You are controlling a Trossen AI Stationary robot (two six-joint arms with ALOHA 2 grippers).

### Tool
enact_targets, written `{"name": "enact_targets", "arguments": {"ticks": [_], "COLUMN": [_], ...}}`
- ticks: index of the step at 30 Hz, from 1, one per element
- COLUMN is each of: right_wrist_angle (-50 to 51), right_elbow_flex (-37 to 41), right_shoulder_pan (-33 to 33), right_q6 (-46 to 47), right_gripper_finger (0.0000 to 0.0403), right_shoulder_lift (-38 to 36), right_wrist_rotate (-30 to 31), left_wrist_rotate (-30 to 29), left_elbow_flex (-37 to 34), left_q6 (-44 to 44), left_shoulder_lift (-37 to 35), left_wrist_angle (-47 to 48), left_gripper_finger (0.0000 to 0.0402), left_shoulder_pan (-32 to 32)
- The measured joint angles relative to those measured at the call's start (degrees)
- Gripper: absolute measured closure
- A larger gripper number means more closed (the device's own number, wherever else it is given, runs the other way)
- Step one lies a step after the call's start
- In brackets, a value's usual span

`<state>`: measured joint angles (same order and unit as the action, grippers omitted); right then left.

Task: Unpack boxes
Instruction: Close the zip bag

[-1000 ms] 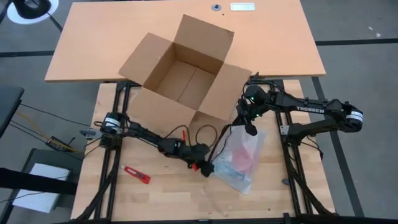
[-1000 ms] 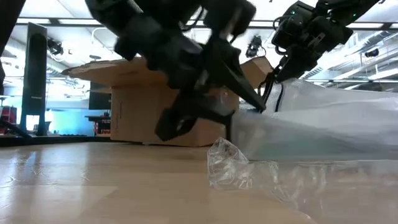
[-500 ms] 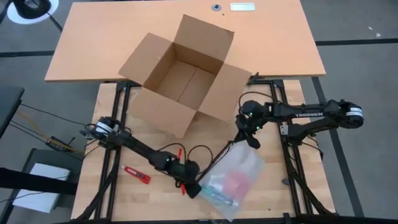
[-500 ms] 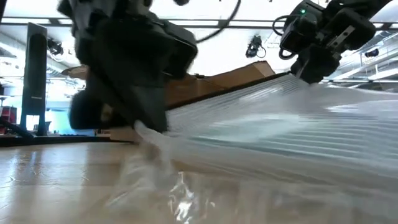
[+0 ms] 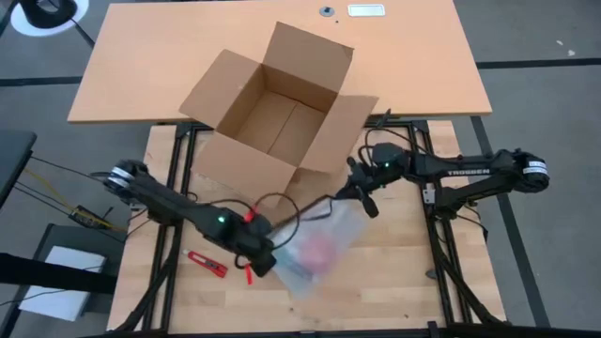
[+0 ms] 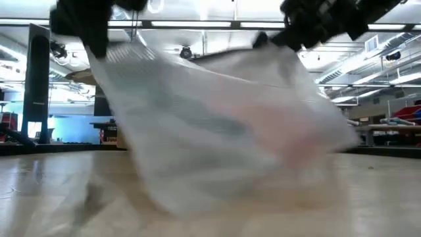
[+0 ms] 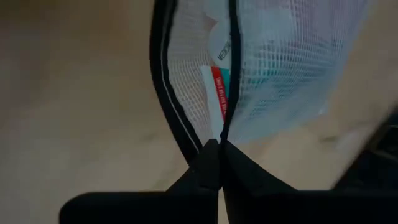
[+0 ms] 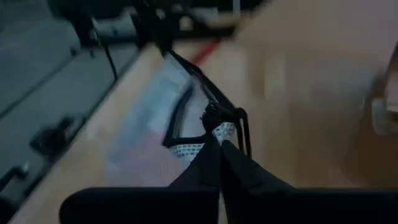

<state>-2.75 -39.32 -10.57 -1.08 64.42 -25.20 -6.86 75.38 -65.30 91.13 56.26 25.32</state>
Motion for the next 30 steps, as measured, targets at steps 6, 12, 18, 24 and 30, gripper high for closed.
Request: {"name": "enact_targets", "arguments": {"ticks": [6,12,18,24,30], "right_wrist_angle": [-3.51,-0.93,3.71,3.77,3.78], "right_elbow_flex": [-5.05,-3.35,0.86,1.74,1.74], "right_shoulder_pan": [0.02,2.84,5.74,7.66,8.00], "right_q6": [-0.07,-4.90,-5.08,-6.87,-7.10], "right_gripper_finger": [0.0403,0.0403,0.0403,0.0403,0.0403], "right_shoulder_lift": [-0.04,0.27,0.92,0.98,0.74], "right_wrist_rotate": [0.01,0.39,2.92,3.13,3.11], "left_wrist_rotate": [-7.57,-11.31,-10.39,-6.18,-2.88], "left_elbow_flex": [16.06,21.85,21.81,21.81,25.11], "left_q6": [1.79,4.81,10.99,12.69,9.06], "left_shoulder_lift": [-1.15,-0.61,3.29,7.08,7.19], "left_wrist_angle": [24.18,29.85,28.13,23.92,22.90], "left_gripper_finger": [0.0394,0.0394,0.0393,0.0376,0.0329], "left_shoulder_pan": [1.11,1.90,2.02,1.92,1.19]}}
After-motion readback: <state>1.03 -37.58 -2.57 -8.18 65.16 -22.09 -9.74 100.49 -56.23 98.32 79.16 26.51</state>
